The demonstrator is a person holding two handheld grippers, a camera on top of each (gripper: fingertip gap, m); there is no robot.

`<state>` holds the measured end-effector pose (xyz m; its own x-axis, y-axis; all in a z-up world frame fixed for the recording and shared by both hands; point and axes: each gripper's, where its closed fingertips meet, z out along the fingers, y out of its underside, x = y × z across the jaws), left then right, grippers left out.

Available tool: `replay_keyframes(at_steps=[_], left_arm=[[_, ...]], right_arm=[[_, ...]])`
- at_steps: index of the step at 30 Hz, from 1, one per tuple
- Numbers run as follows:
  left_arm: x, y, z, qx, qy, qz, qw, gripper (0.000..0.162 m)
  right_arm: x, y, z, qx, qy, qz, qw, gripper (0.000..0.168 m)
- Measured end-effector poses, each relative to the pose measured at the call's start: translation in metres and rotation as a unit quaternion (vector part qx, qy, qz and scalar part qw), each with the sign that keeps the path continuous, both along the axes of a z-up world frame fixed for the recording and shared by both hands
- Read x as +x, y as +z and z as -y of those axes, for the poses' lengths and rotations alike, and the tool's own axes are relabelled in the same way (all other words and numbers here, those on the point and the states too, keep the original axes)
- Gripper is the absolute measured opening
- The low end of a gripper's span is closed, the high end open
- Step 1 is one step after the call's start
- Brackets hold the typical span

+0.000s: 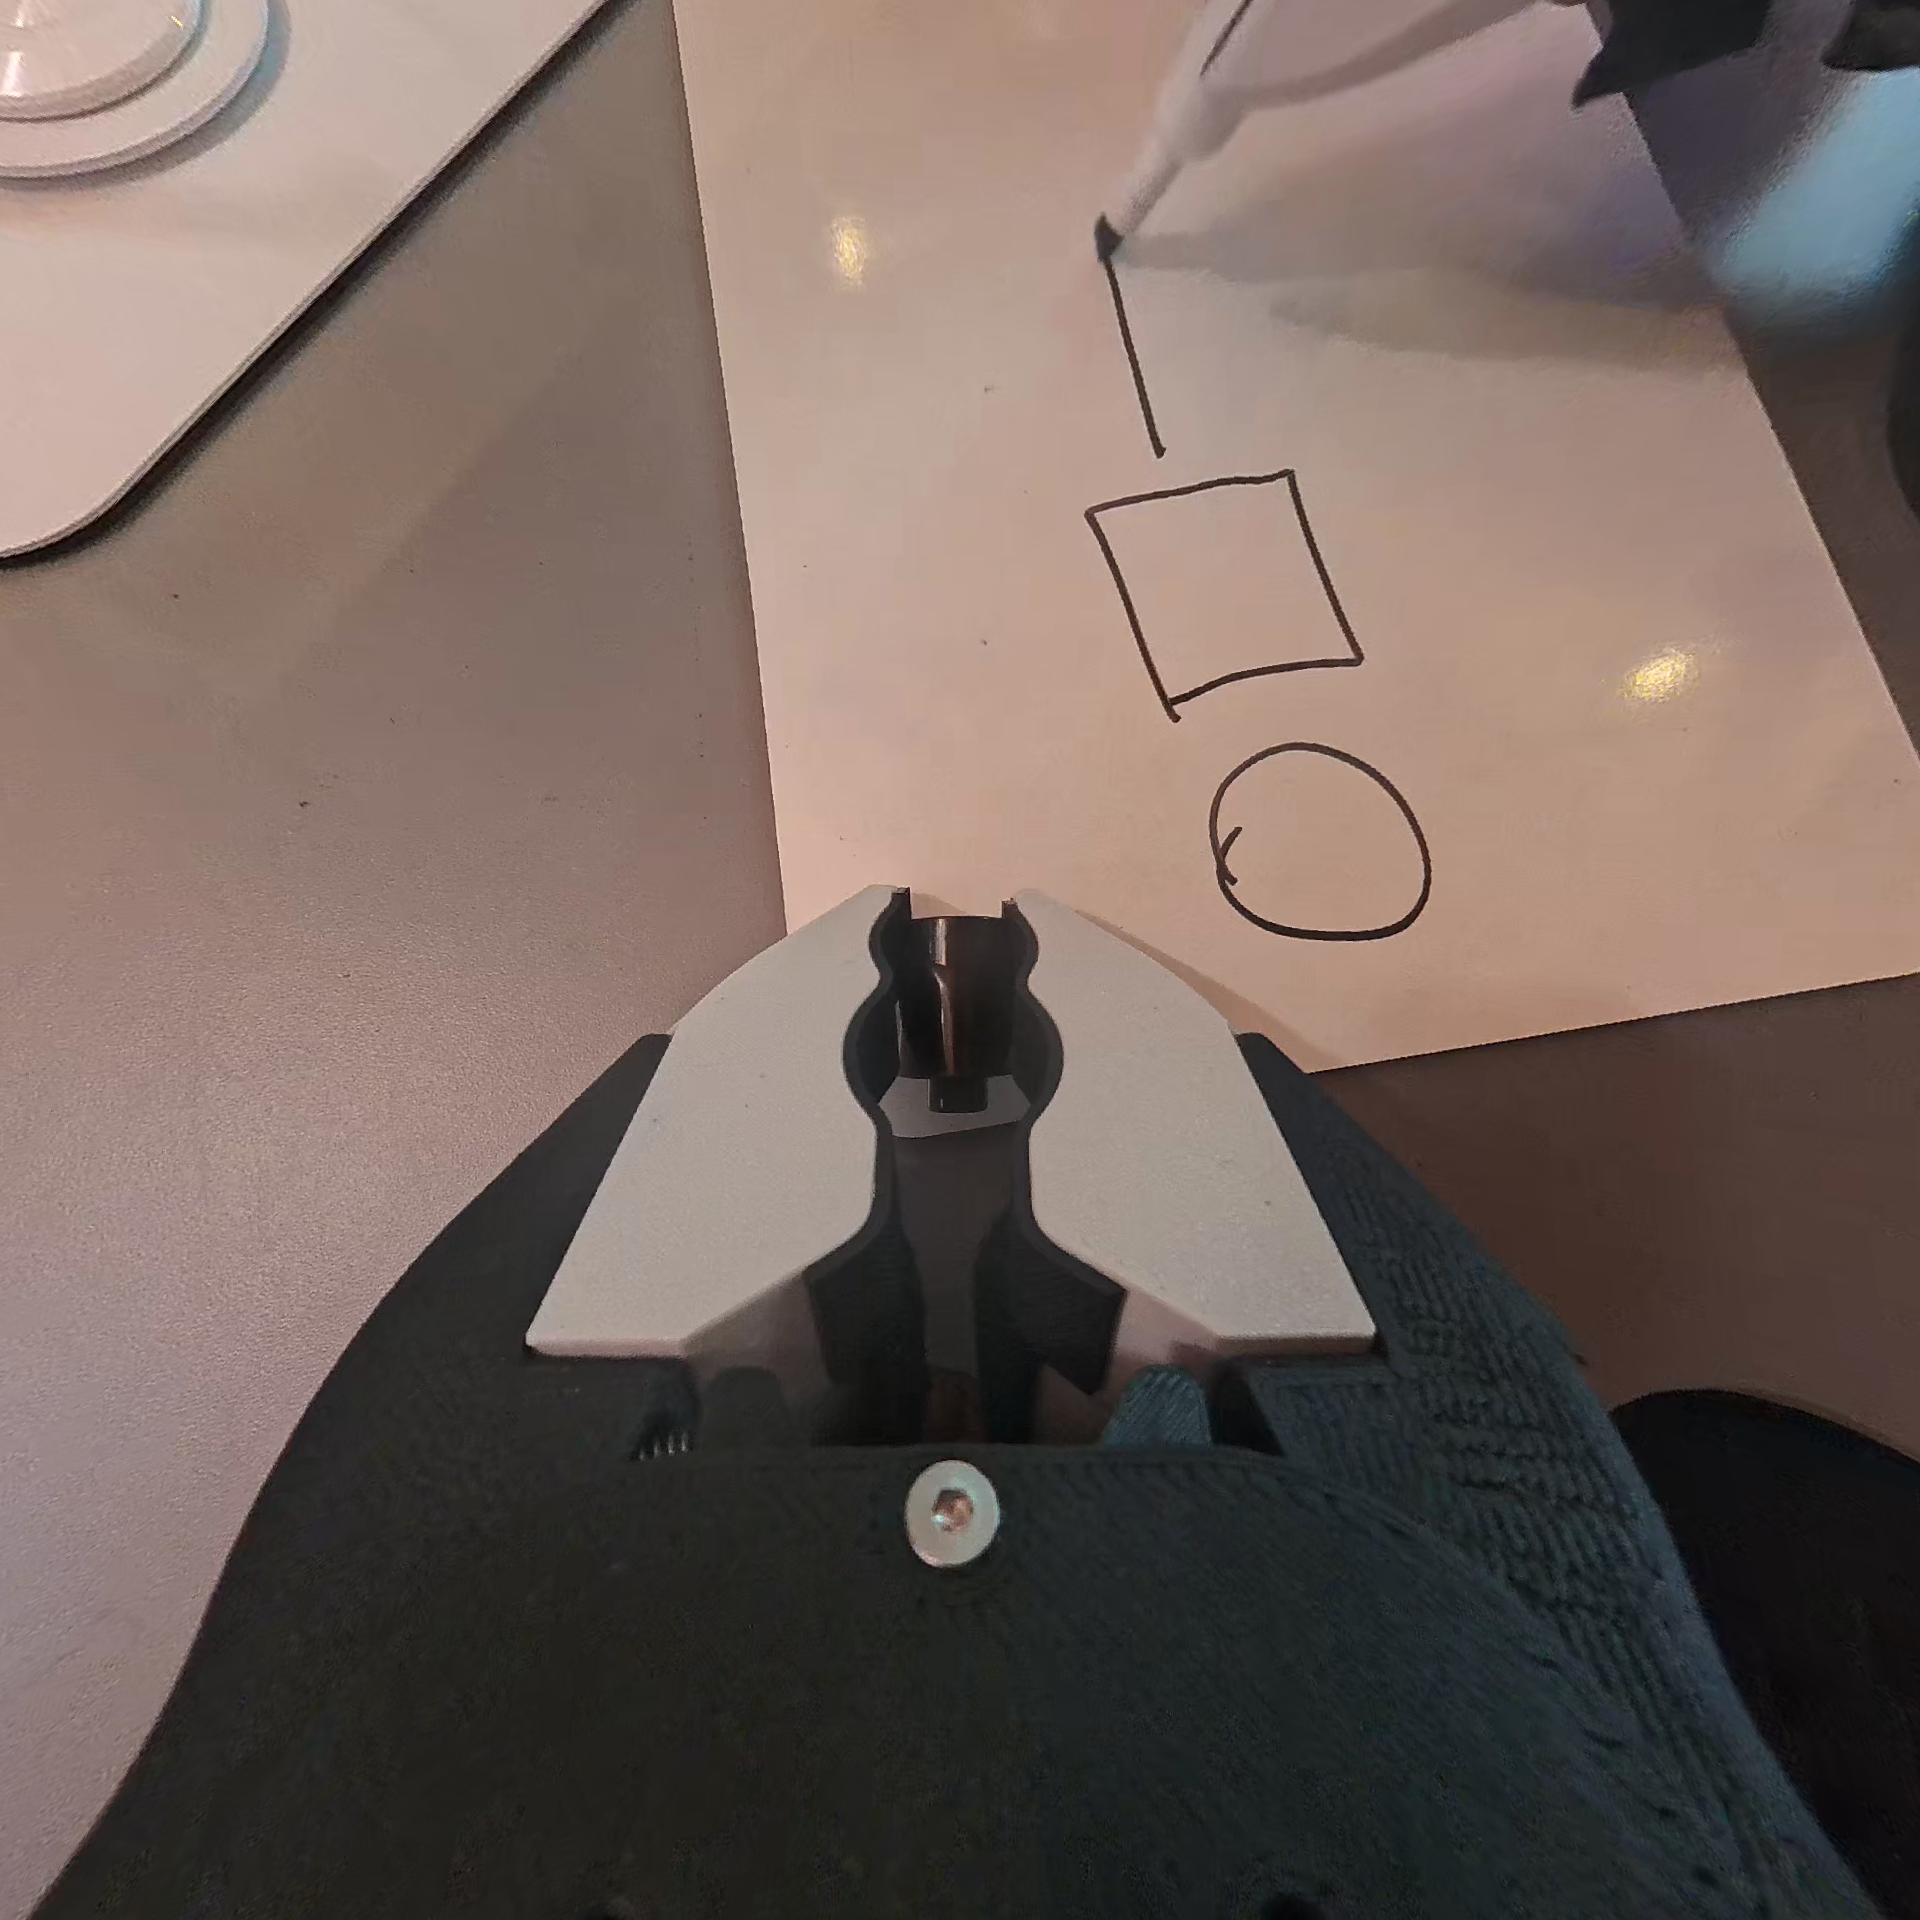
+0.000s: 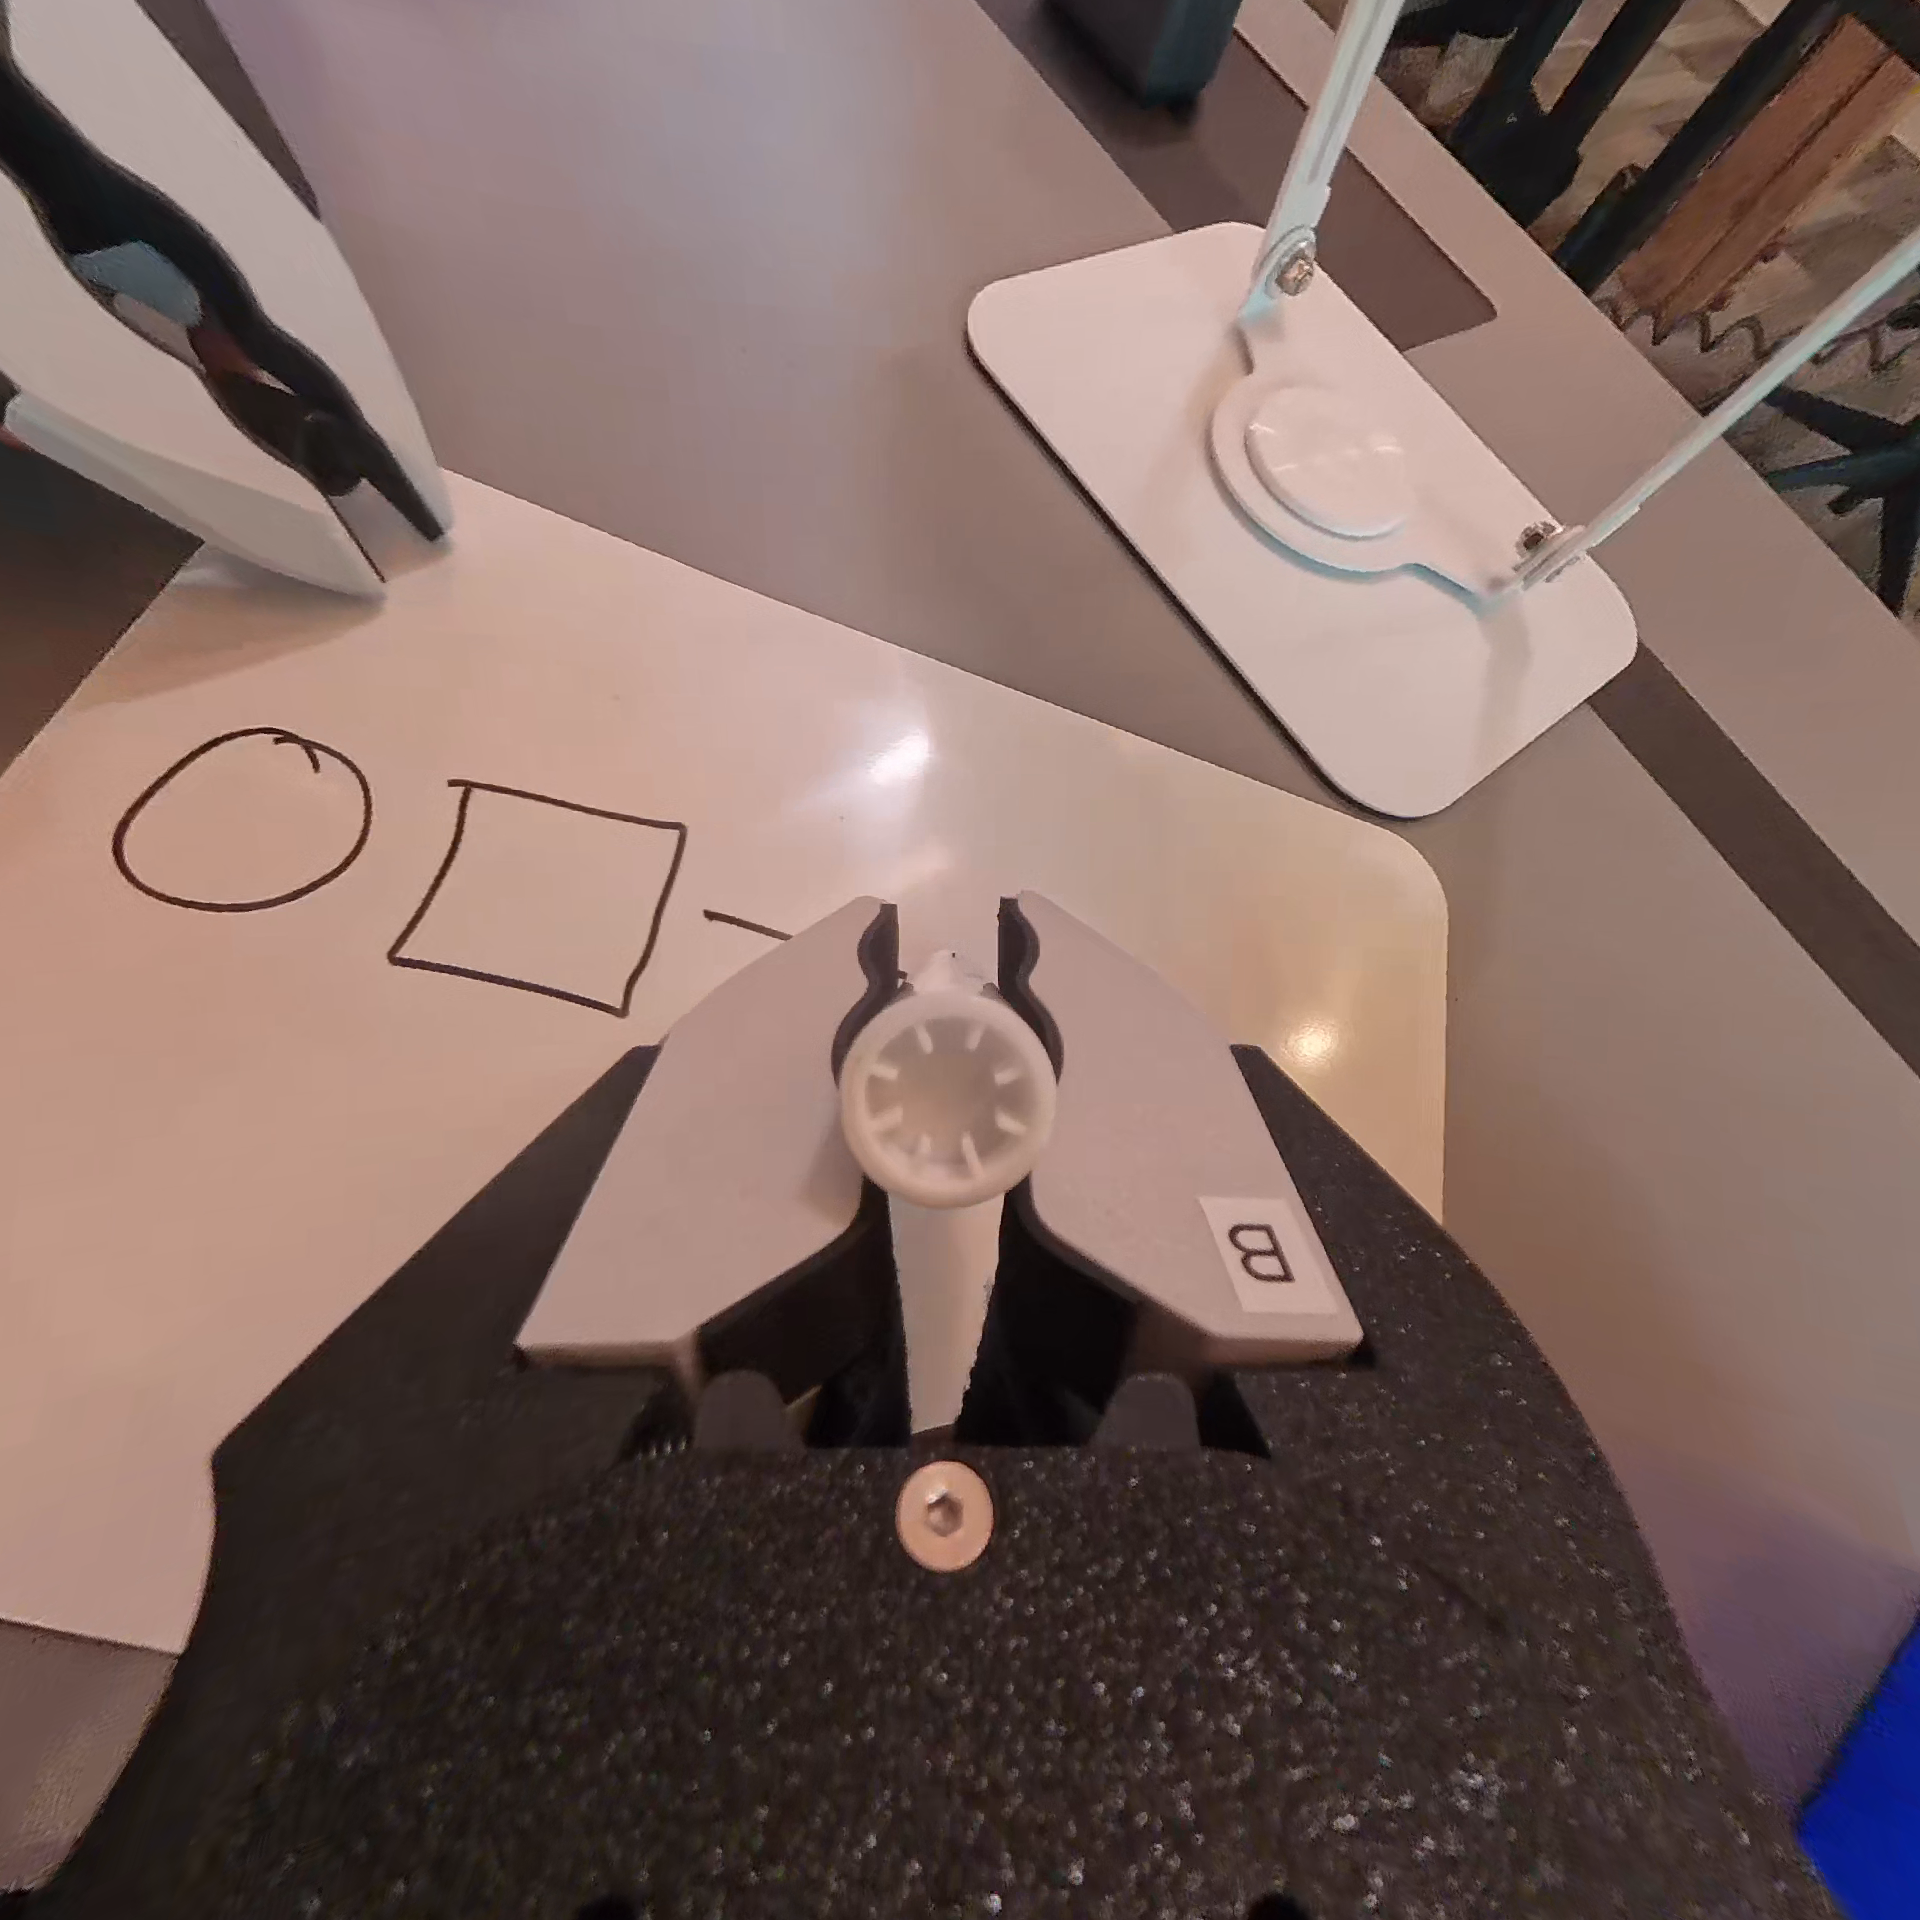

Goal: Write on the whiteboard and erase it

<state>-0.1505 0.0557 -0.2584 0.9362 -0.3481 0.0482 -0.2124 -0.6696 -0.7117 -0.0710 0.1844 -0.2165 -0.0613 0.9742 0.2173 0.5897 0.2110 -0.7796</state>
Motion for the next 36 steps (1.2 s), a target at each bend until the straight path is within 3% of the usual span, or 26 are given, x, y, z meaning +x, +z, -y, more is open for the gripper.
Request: replay_keyframes(at_steps=[10,15,22,27,36], left_arm=[[0.000,0.000,-0.001,0.001,-0.002,0.000,1.000,0.017],[0.000,0.000,0.000,0.000,-0.002,0.000,1.000,0.017],[0.000,0.000,0.000,0.001,-0.002,0.000,1.000,0.017],[0.001,0.001,0.000,0.001,-0.002,-0.001,1.000,0.017],[0.001,0.001,0.000,0.002,-0.003,0.000,1.000,0.017]], right_arm=[[-0.011,0.000,0.015,0.003,0.022,0.003,1.000,0.019],[-0.001,0.000,0.000,0.003,0.001,0.005,1.000,0.019],[0.015,0.000,0.016,-0.004,0.001,0.015,1.000,0.019],[0.004,0.013,-0.014,-0.007,-0.023,-0.014,1.000,0.019],[-0.018,-0.001,-0.038,-0.007,-0.021,0.006,1.000,0.019]])
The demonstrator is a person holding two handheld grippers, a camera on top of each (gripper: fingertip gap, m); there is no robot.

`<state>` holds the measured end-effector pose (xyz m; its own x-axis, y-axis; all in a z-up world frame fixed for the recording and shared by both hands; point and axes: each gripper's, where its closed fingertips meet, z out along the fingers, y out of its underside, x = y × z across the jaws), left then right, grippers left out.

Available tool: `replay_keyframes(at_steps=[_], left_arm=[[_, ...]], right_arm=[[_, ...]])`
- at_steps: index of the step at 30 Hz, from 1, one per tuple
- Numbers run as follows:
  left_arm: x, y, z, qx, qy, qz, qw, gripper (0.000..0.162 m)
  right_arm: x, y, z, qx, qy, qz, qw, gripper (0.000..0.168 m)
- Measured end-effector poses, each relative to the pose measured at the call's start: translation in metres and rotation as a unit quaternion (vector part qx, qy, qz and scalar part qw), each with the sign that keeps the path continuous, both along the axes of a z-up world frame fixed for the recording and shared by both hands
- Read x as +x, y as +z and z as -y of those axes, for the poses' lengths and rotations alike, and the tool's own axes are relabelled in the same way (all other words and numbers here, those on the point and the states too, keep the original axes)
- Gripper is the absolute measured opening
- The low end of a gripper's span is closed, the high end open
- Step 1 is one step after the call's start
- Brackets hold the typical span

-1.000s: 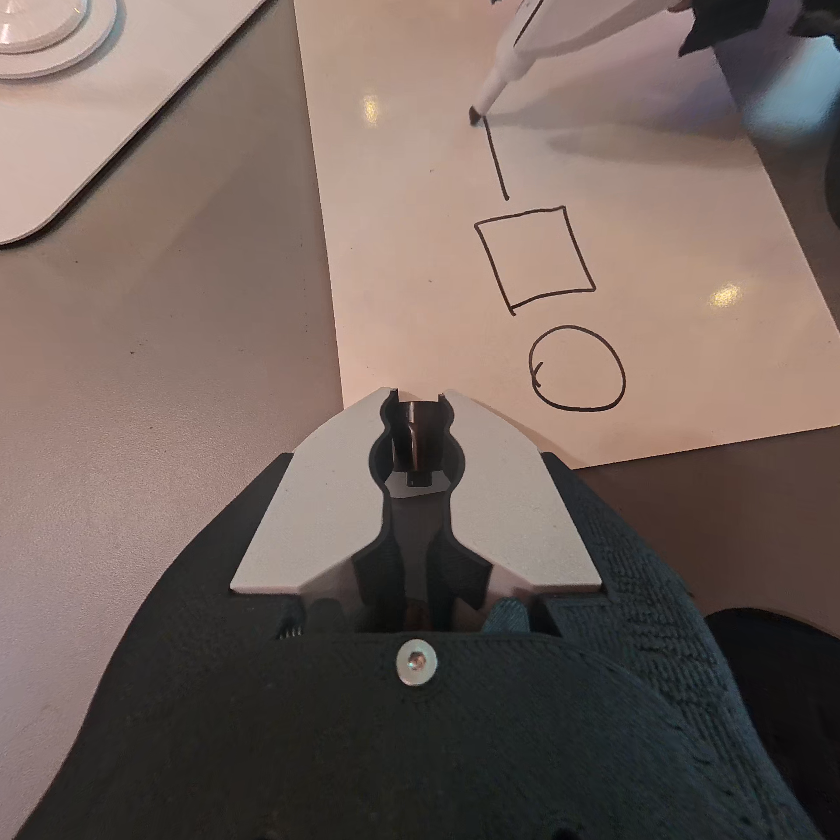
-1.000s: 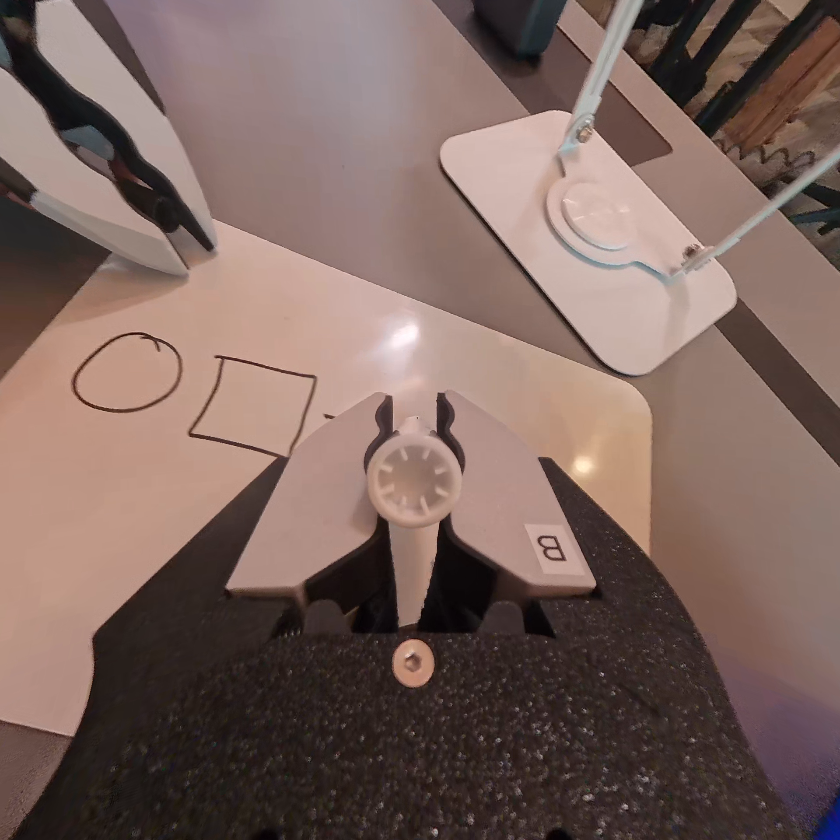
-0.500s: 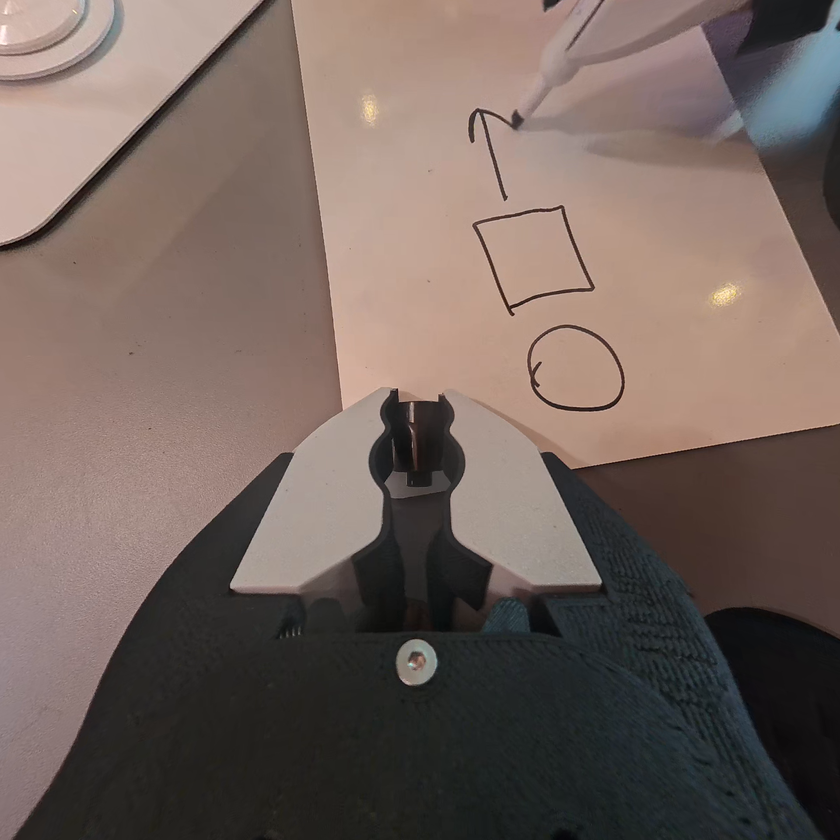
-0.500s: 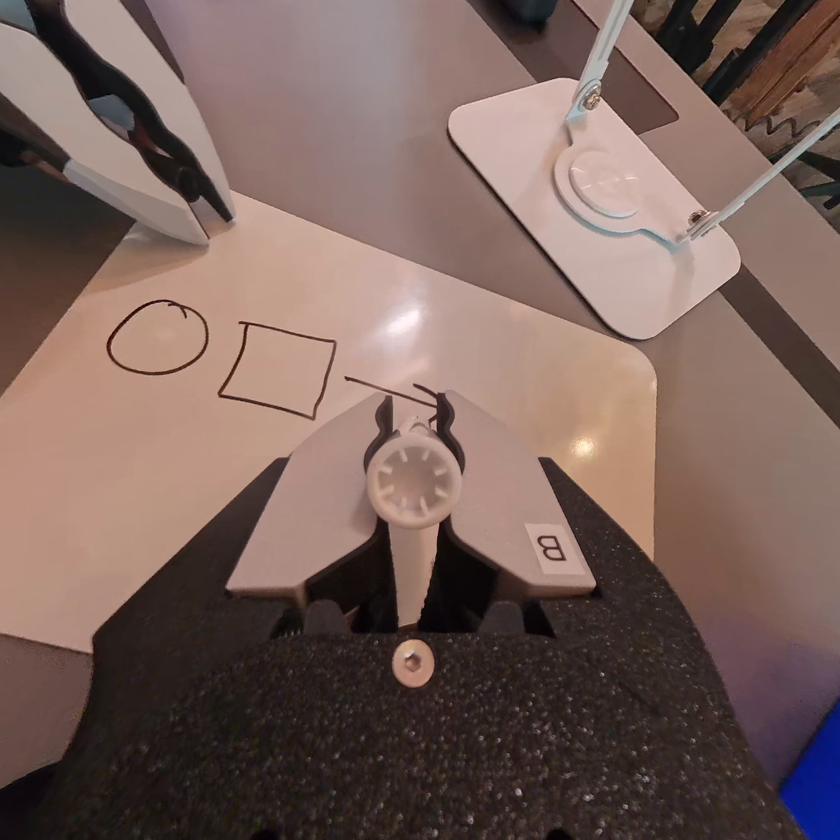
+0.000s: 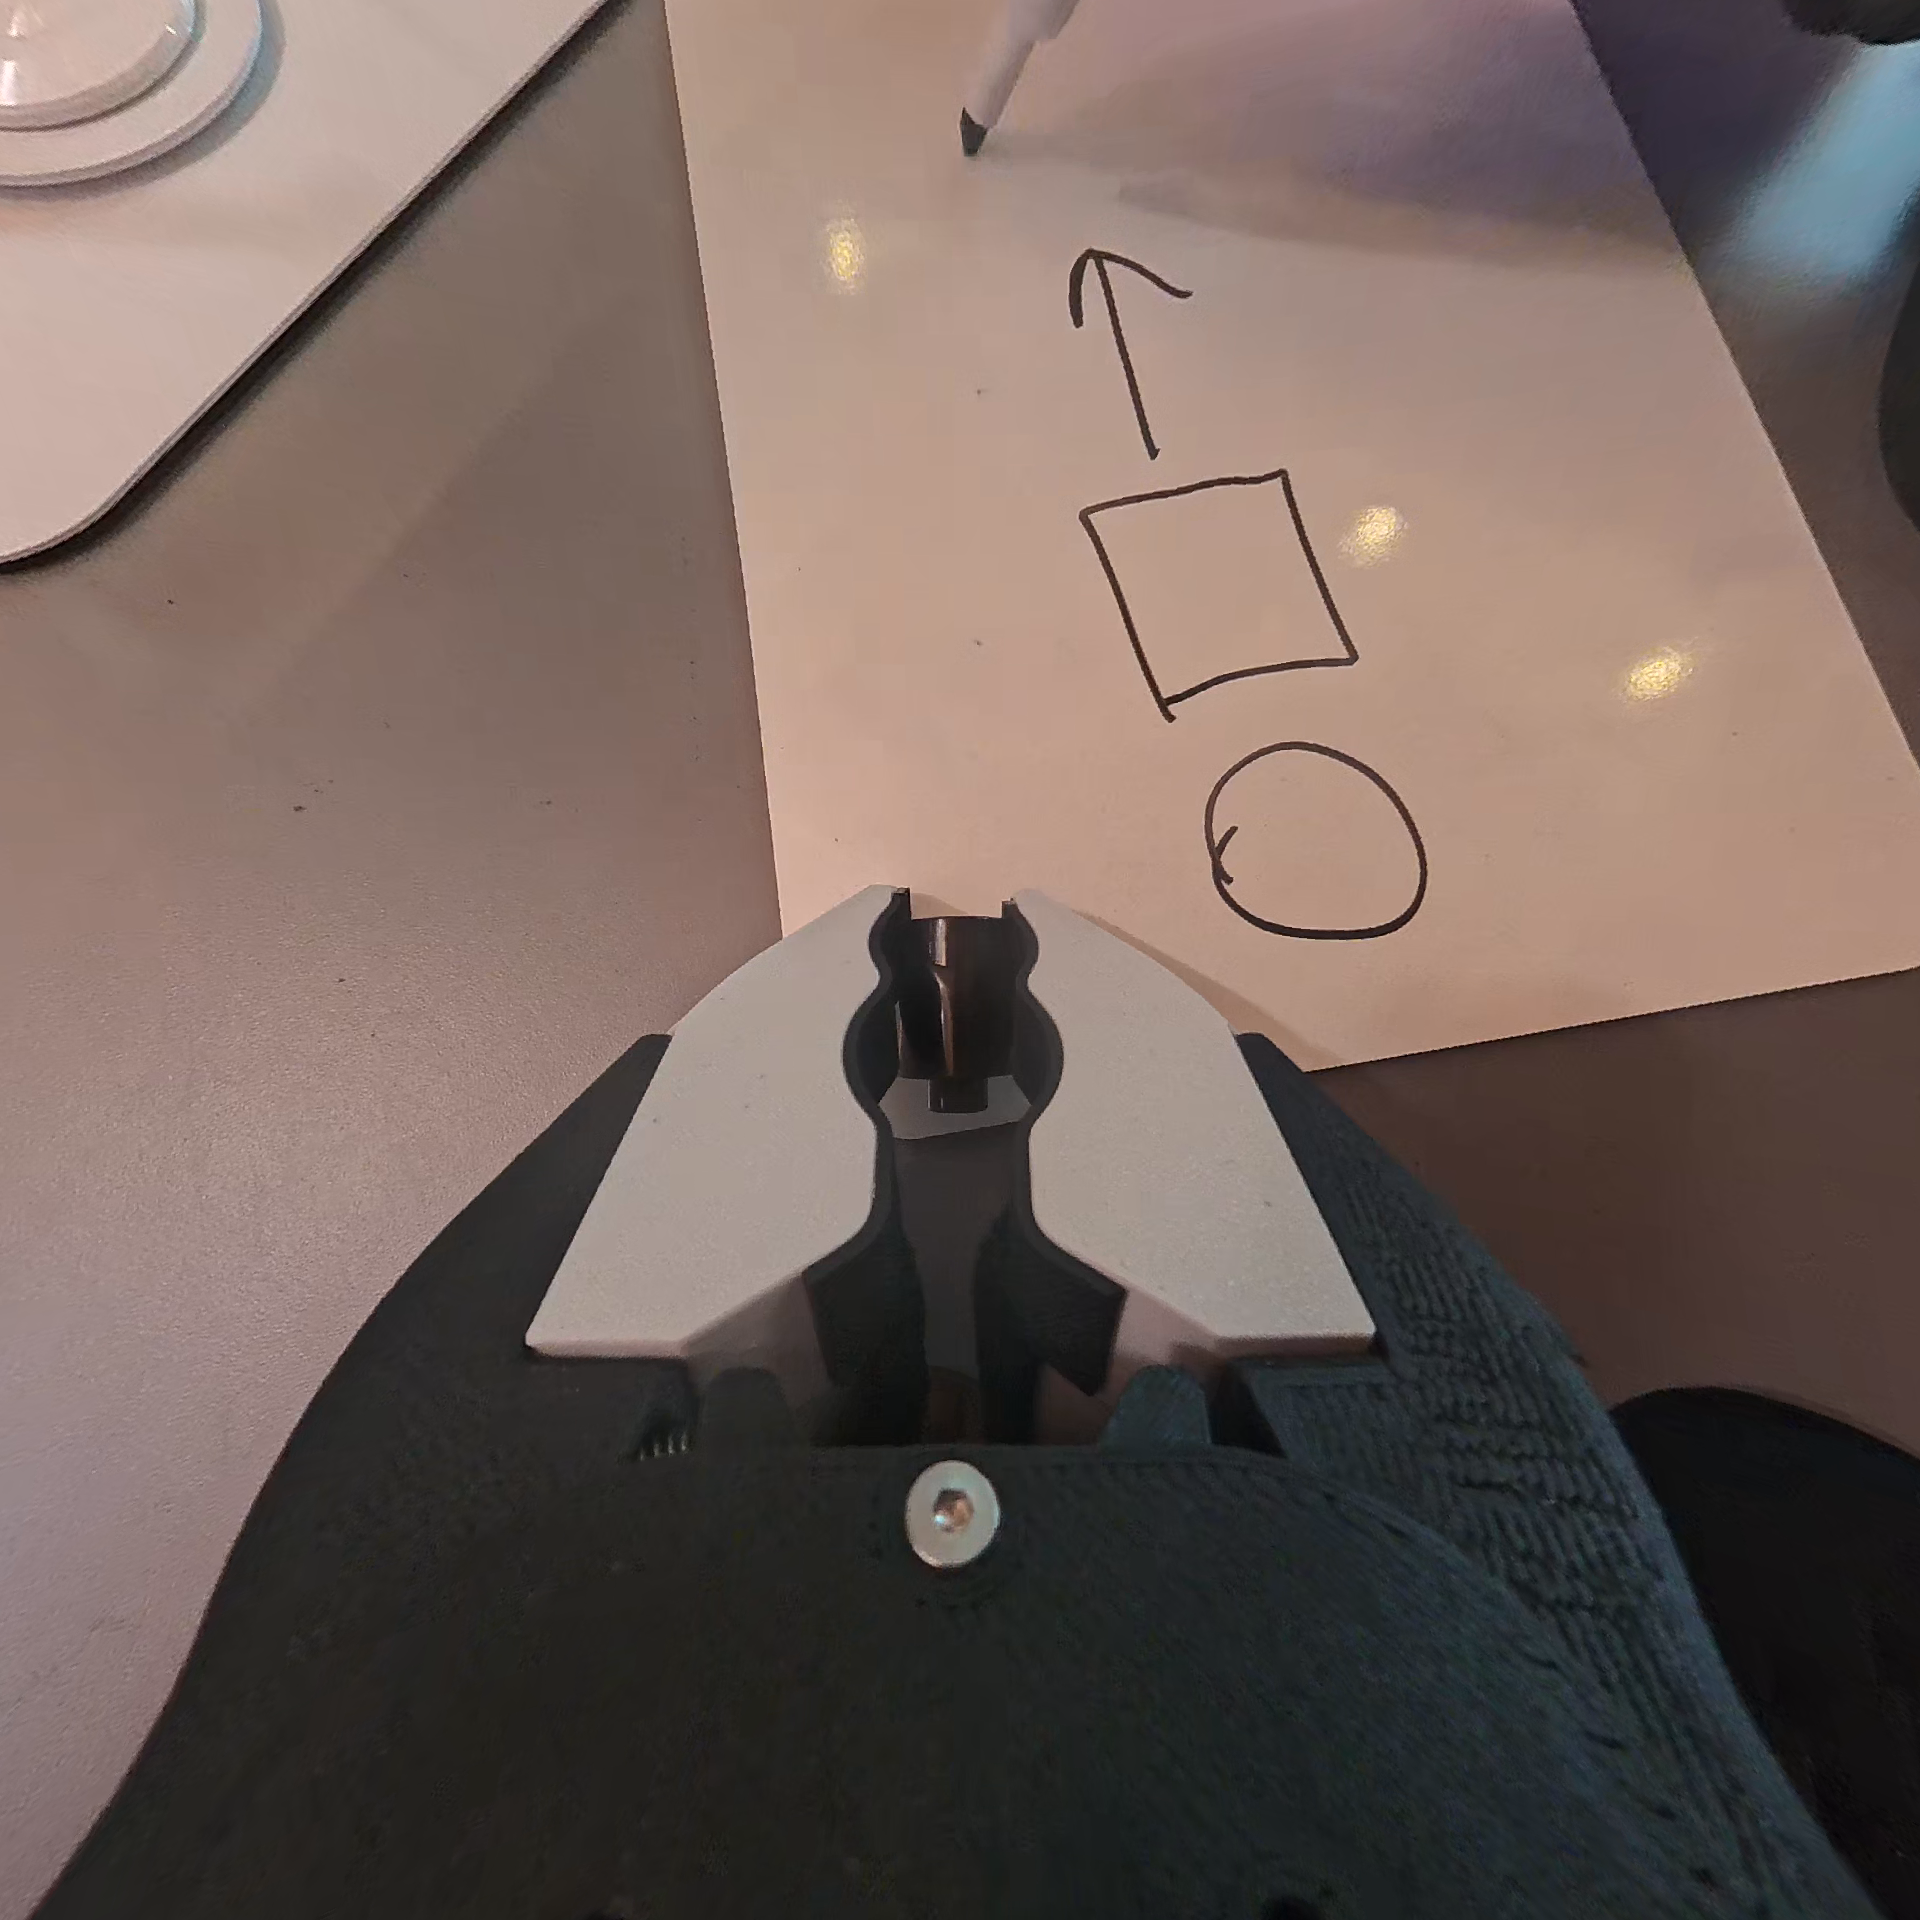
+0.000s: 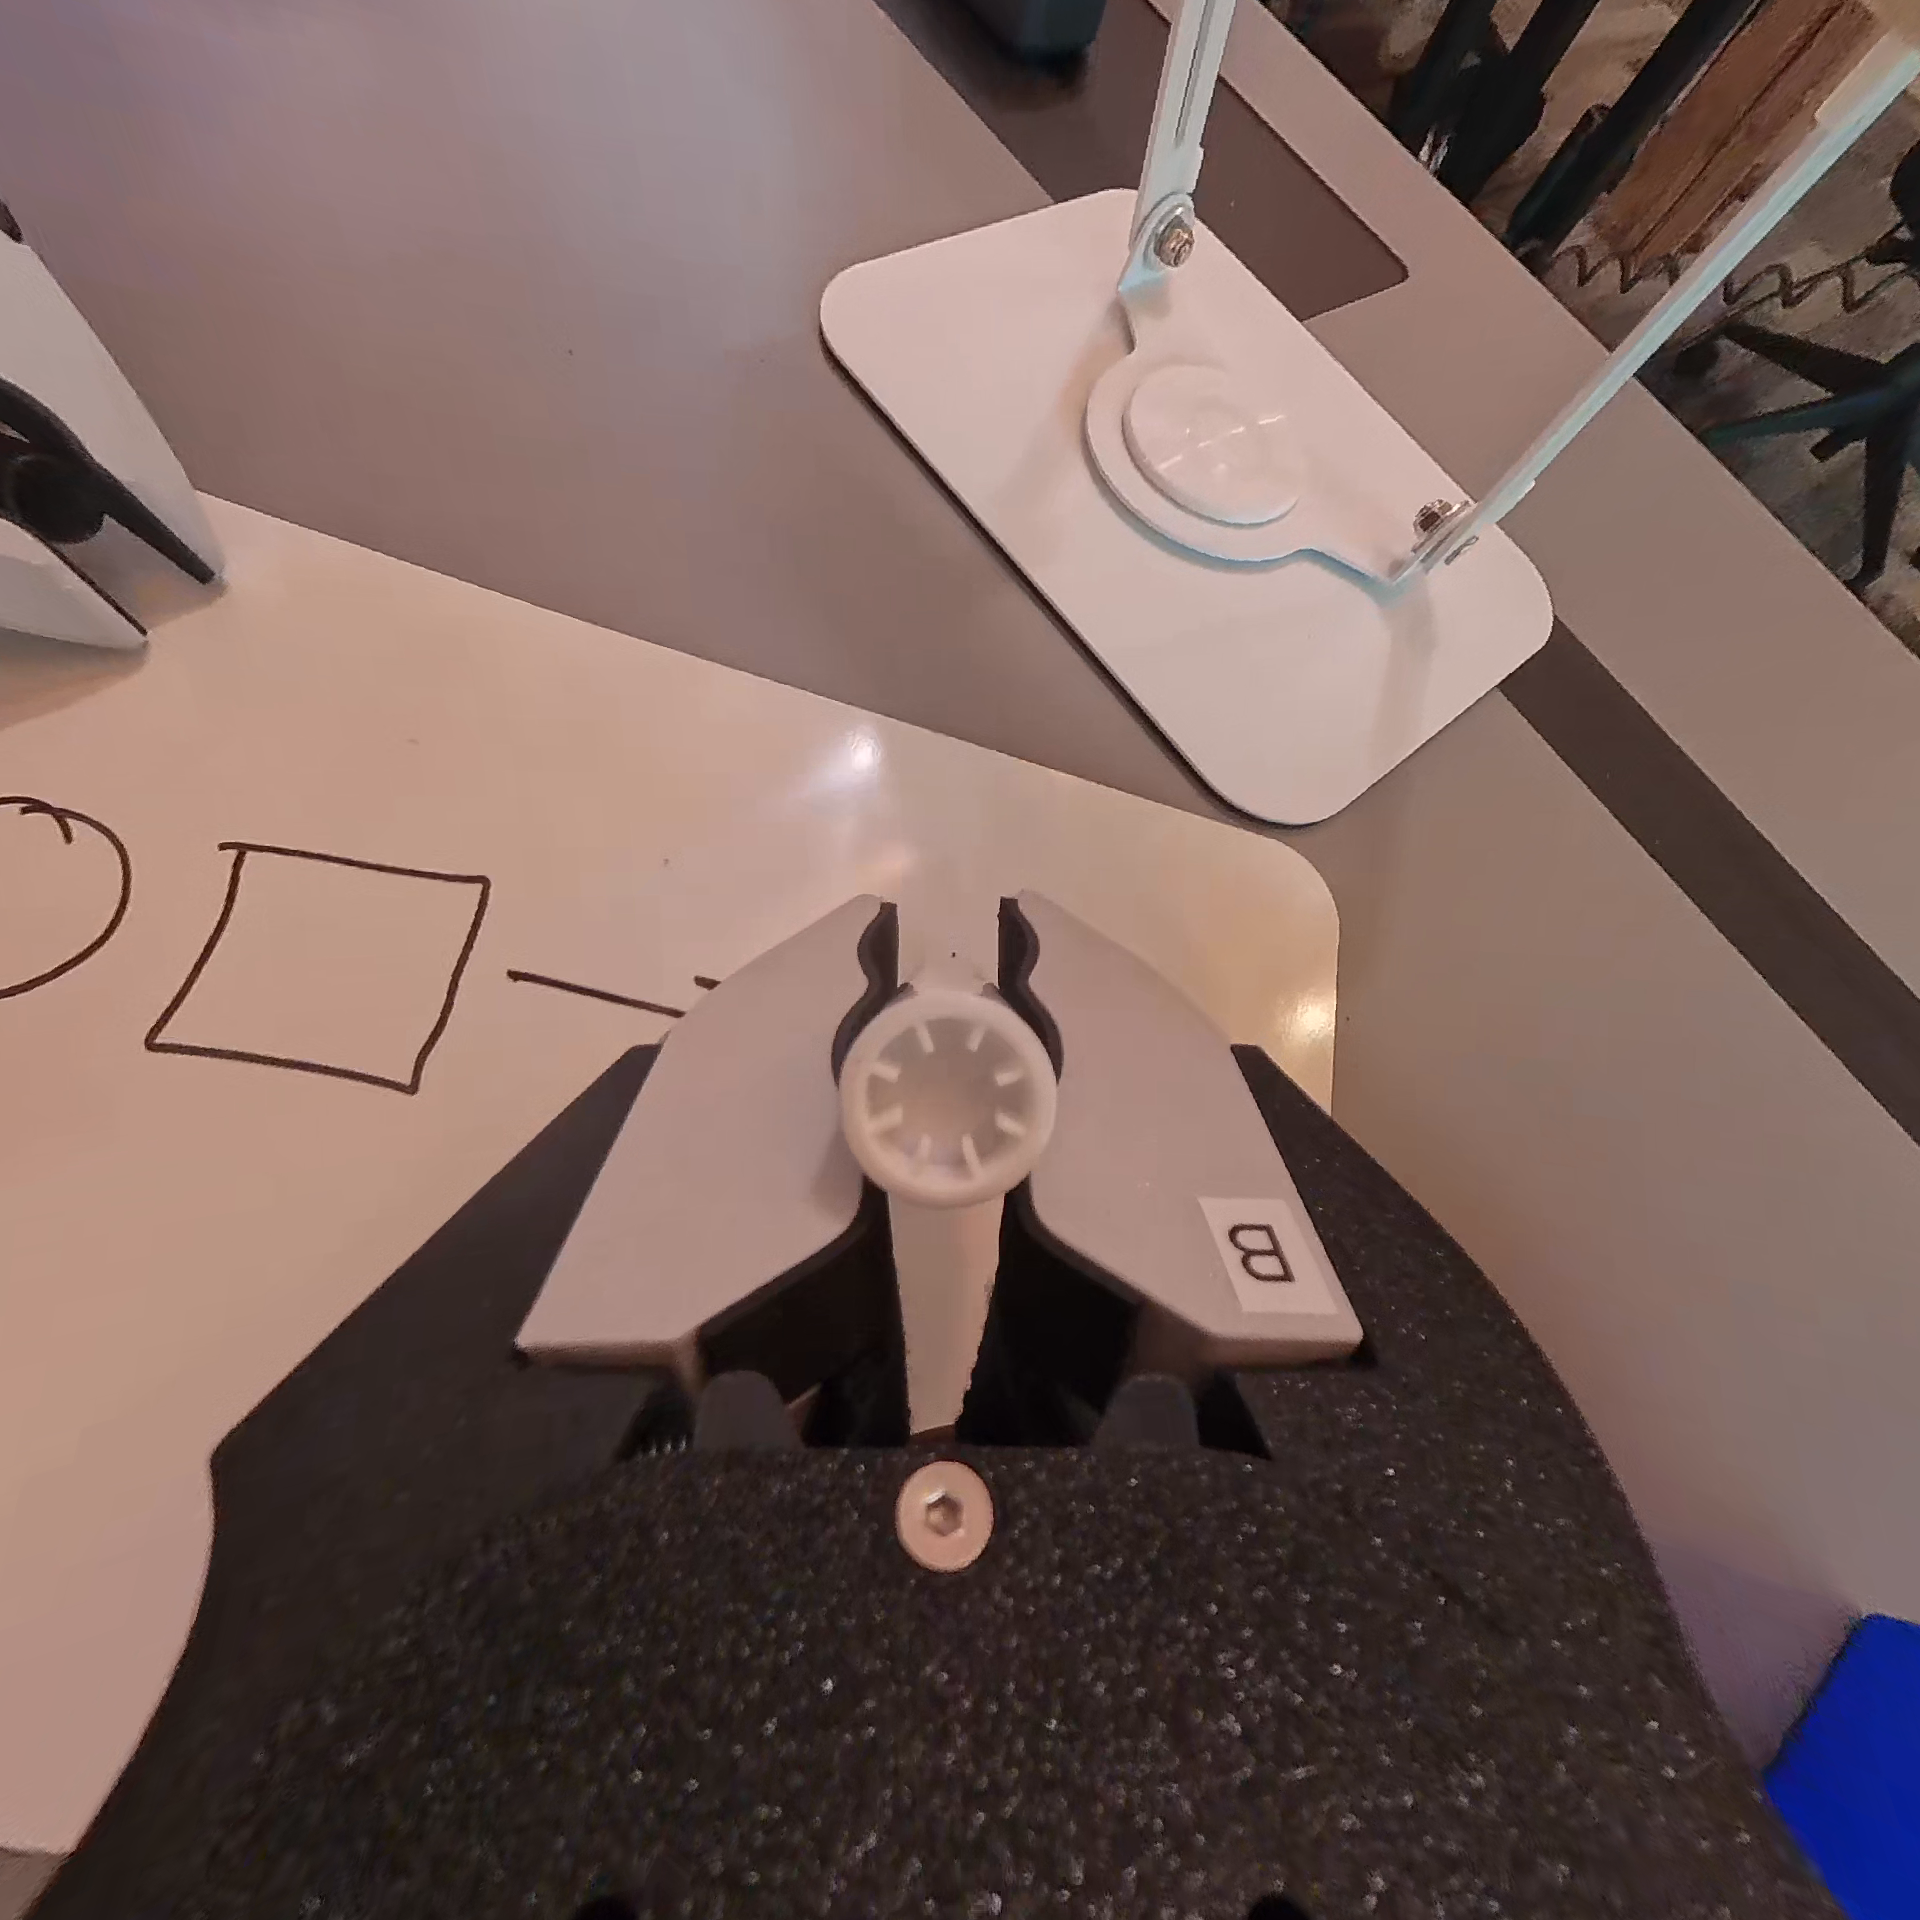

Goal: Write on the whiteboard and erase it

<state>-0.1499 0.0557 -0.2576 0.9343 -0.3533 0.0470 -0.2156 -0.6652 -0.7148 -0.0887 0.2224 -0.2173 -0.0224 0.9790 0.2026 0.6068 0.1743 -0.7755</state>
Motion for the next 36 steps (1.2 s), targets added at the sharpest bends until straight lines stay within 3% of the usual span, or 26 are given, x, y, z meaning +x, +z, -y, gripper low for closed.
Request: replay_keyframes(at_steps=[10,15,23,36], left_arm=[[-0.001,-0.001,-0.001,-0.001,0.000,-0.001,1.000,0.017],[0.000,0.000,0.000,0.000,0.000,-0.001,1.000,0.017],[0.001,0.000,0.001,0.000,-0.001,0.000,1.000,0.017],[0.001,0.000,0.001,-0.001,-0.004,0.001,1.000,0.017]], right_arm=[[0.040,0.000,0.026,-0.008,-0.014,0.023,1.000,0.019],[0.022,0.011,0.012,-0.004,-0.017,-0.010,1.000,0.020],[0.001,0.001,0.000,-0.007,-0.002,0.001,1.000,0.019],[0.043,-0.001,-0.015,-0.003,-0.042,0.021,0.999,0.020]])
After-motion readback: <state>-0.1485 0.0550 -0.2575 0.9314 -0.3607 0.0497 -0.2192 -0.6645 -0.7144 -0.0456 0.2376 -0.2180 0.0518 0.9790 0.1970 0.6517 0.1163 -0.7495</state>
